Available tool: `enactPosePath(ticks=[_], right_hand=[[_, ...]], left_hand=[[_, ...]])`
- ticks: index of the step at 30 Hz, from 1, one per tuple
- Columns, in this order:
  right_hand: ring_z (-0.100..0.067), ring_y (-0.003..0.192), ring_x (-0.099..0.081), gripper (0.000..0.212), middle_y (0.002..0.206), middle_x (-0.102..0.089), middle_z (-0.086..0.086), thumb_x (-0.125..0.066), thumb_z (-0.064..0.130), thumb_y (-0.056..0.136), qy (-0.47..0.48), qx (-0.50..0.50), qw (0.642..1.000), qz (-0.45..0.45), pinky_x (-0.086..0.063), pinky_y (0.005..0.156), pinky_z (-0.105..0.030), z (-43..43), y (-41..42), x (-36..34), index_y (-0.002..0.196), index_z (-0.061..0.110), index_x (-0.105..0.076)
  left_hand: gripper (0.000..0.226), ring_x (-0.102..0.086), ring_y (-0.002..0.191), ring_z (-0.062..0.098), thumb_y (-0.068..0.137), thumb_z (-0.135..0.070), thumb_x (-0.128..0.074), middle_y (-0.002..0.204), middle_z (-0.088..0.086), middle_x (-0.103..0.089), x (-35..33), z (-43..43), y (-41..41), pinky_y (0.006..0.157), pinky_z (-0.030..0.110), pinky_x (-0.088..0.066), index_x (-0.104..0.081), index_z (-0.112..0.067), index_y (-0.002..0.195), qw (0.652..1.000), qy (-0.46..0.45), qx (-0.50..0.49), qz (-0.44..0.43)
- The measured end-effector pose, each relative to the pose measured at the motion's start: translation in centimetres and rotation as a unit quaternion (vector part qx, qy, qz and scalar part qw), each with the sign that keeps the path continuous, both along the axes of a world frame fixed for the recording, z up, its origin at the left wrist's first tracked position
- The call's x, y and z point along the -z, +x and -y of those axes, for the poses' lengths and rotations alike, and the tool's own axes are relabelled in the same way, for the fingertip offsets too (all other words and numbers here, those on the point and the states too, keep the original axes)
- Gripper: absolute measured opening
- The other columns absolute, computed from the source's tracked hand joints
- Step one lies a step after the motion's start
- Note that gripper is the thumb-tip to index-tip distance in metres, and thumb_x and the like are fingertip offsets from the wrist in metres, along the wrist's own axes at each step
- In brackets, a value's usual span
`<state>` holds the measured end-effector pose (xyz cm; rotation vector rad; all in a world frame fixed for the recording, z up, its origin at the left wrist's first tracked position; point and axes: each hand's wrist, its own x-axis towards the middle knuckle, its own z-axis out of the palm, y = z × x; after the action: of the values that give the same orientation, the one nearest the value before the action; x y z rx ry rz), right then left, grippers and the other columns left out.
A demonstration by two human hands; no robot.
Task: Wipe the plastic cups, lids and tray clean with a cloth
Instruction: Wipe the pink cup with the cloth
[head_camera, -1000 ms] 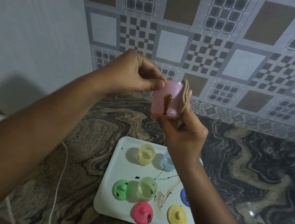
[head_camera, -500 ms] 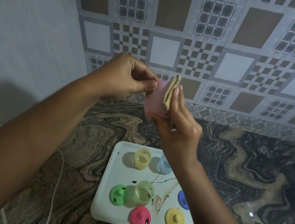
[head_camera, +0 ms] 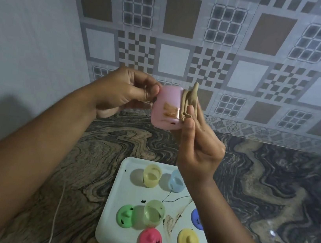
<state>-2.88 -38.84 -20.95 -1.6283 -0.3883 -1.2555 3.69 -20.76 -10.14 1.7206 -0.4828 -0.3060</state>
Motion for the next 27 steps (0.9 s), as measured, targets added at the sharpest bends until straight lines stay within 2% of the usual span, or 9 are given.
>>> enactPosePath(ticks=[3,6,8,11,14,18,21,24,27], right_hand=[[-0.025,0.130,-0.061,0.029,0.134,-0.057,-0.034,-0.060,0.006,0.099,-0.015,-0.036,0.999,-0.008,-0.056,0.101,-0.033,-0.2,-0.3,-0.2,0.123,-0.011,-0.061],[-0.035,0.126,-0.064,0.032,0.141,-0.048,-0.039,-0.062,0.015,0.100,-0.065,-0.033,0.997,0.001,-0.060,0.092,-0.032,-0.6,-0.3,0.1,0.125,-0.005,-0.061],[-0.041,0.122,-0.065,0.031,0.140,-0.047,-0.041,-0.064,0.014,0.100,-0.083,-0.021,0.996,0.012,-0.062,0.088,-0.036,-0.7,-0.1,0.2,0.123,-0.005,-0.062],[-0.041,0.119,-0.067,0.028,0.137,-0.049,-0.043,-0.065,0.007,0.098,-0.078,-0.010,0.996,0.031,-0.062,0.089,-0.036,-0.5,0.1,0.5,0.122,-0.008,-0.062],[-0.036,0.124,-0.065,0.027,0.132,-0.053,-0.042,-0.064,0.000,0.096,-0.053,-0.008,0.997,0.049,-0.060,0.094,-0.038,-0.2,0.1,0.6,0.119,-0.013,-0.061],[-0.030,0.126,-0.064,0.027,0.133,-0.052,-0.043,-0.067,-0.001,0.095,-0.073,-0.018,0.995,0.062,-0.059,0.094,-0.034,-0.2,0.1,0.2,0.119,-0.012,-0.061],[-0.038,0.120,-0.067,0.027,0.133,-0.051,-0.043,-0.069,-0.003,0.094,-0.091,-0.007,0.994,0.064,-0.062,0.091,-0.038,-0.4,0.2,-0.1,0.119,-0.010,-0.062],[-0.035,0.119,-0.068,0.026,0.130,-0.056,-0.040,-0.067,-0.002,0.095,-0.050,-0.010,0.997,0.065,-0.061,0.092,-0.039,-0.5,0.3,-0.5,0.118,-0.012,-0.062],[-0.029,0.118,-0.069,0.028,0.124,-0.064,-0.034,-0.063,0.002,0.097,-0.004,-0.016,0.999,0.048,-0.058,0.098,-0.033,-0.5,0.2,-0.9,0.121,-0.012,-0.059]], left_hand=[[0.017,-0.067,0.091,0.019,0.072,-0.023,-0.071,0.089,0.005,-0.073,-0.2,0.4,-0.3,0.099,0.054,-0.051,-0.076,-0.018,0.087,1.000,0.015,-0.016,0.020],[0.018,-0.060,0.093,0.030,0.070,-0.025,-0.072,0.096,0.017,-0.073,-0.4,0.8,-0.8,0.099,0.065,-0.042,-0.079,-0.020,0.086,0.998,0.030,-0.031,0.050],[0.020,-0.060,0.094,0.033,0.070,-0.024,-0.072,0.101,0.021,-0.072,-0.5,0.9,-0.8,0.098,0.068,-0.042,-0.078,-0.018,0.088,0.998,0.030,-0.033,0.051],[0.024,-0.067,0.097,0.025,0.071,-0.023,-0.071,0.098,0.014,-0.074,-0.3,0.8,-0.6,0.097,0.056,-0.051,-0.077,-0.014,0.093,0.999,0.029,-0.024,0.033],[0.016,-0.068,0.097,0.020,0.072,-0.022,-0.071,0.093,0.005,-0.074,-0.1,0.6,-0.2,0.094,0.045,-0.055,-0.076,-0.017,0.087,1.000,0.009,-0.008,0.000],[0.016,-0.069,0.097,0.021,0.072,-0.023,-0.071,0.097,0.008,-0.072,-0.3,0.5,-0.2,0.098,0.052,-0.053,-0.076,-0.017,0.086,1.000,0.001,-0.008,-0.012],[0.022,-0.070,0.096,0.018,0.071,-0.024,-0.072,0.101,0.011,-0.072,-0.8,0.5,-0.4,0.101,0.057,-0.048,-0.075,-0.014,0.090,1.000,0.005,-0.019,-0.003],[0.023,-0.070,0.092,0.015,0.072,-0.025,-0.071,0.101,0.012,-0.072,-1.1,0.4,-0.7,0.104,0.062,-0.042,-0.074,-0.014,0.092,1.000,0.013,-0.020,0.005],[0.020,-0.070,0.082,0.008,0.072,-0.024,-0.070,0.093,0.007,-0.073,-1.3,0.2,-0.7,0.103,0.058,-0.043,-0.075,-0.016,0.089,1.000,0.016,-0.020,0.012]])
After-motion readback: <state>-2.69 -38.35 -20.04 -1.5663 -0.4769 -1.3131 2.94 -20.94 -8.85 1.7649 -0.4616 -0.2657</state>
